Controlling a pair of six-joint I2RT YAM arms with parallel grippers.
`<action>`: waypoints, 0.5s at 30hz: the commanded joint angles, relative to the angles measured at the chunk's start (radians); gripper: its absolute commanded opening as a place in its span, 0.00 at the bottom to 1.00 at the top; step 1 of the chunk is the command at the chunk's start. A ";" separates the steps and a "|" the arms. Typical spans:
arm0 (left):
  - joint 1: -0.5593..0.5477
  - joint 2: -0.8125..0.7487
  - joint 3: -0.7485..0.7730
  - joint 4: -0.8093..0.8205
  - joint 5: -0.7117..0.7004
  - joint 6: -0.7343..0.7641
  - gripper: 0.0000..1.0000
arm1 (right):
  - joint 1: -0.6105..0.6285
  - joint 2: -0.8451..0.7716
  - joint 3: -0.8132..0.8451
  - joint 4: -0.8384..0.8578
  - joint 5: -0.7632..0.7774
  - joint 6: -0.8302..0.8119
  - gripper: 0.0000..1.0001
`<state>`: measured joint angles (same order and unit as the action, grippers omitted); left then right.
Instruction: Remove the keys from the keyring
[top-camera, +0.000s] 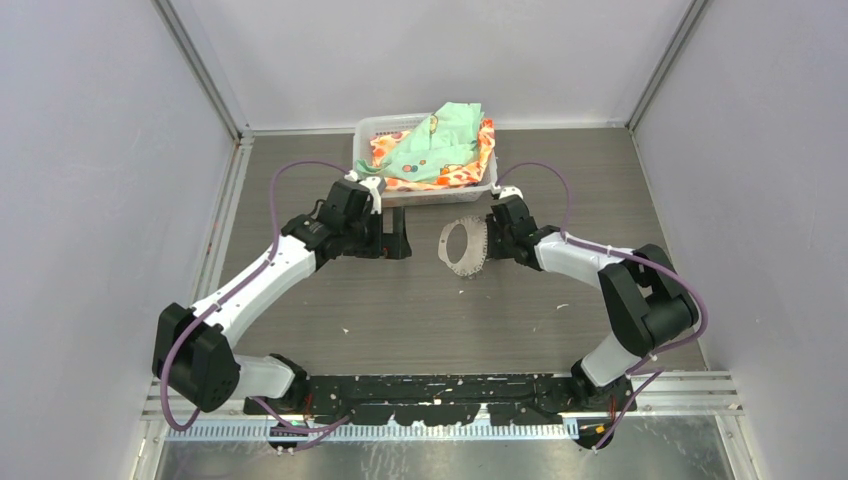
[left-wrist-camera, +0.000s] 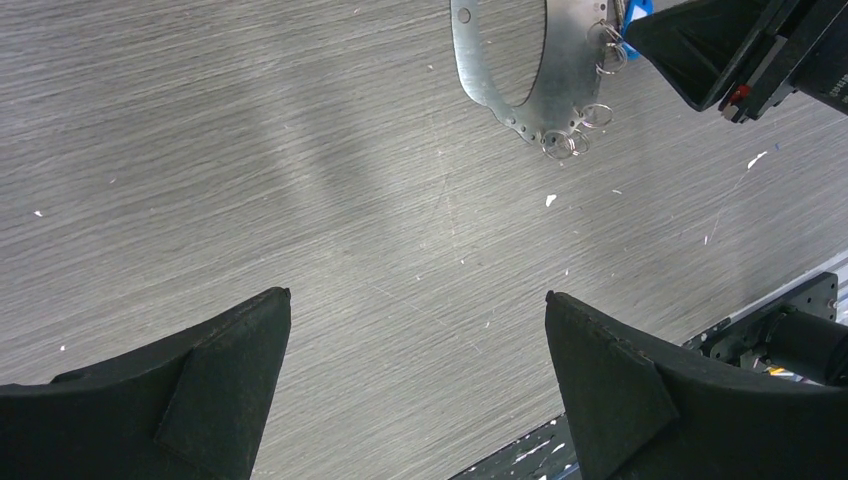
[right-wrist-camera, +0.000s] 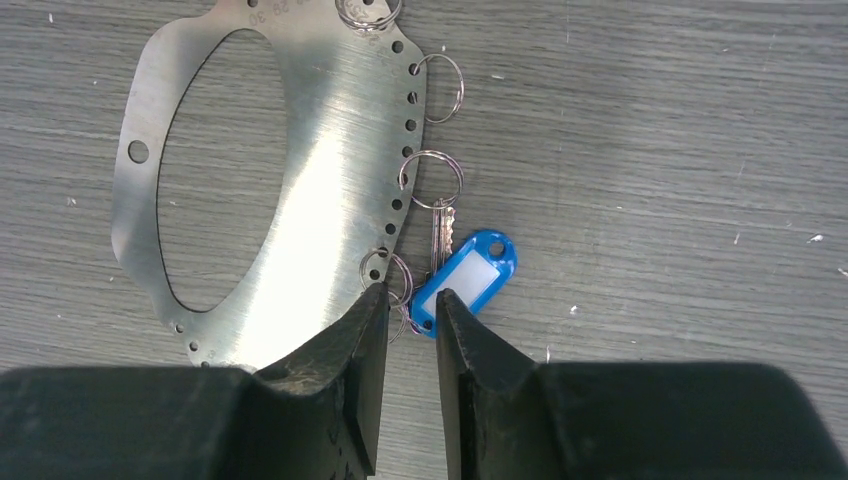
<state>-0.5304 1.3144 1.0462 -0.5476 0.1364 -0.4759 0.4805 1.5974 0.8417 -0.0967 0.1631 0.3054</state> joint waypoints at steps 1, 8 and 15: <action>0.006 -0.003 0.035 -0.006 0.023 0.017 1.00 | -0.001 -0.012 0.013 0.047 -0.013 -0.026 0.29; 0.006 0.000 0.039 -0.004 0.027 0.017 1.00 | -0.002 0.000 -0.008 0.083 -0.061 0.015 0.32; 0.006 0.008 0.038 -0.001 0.035 0.016 1.00 | -0.001 0.026 0.017 0.082 -0.061 0.006 0.34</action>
<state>-0.5293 1.3178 1.0466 -0.5514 0.1440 -0.4675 0.4805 1.6001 0.8360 -0.0586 0.1093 0.3122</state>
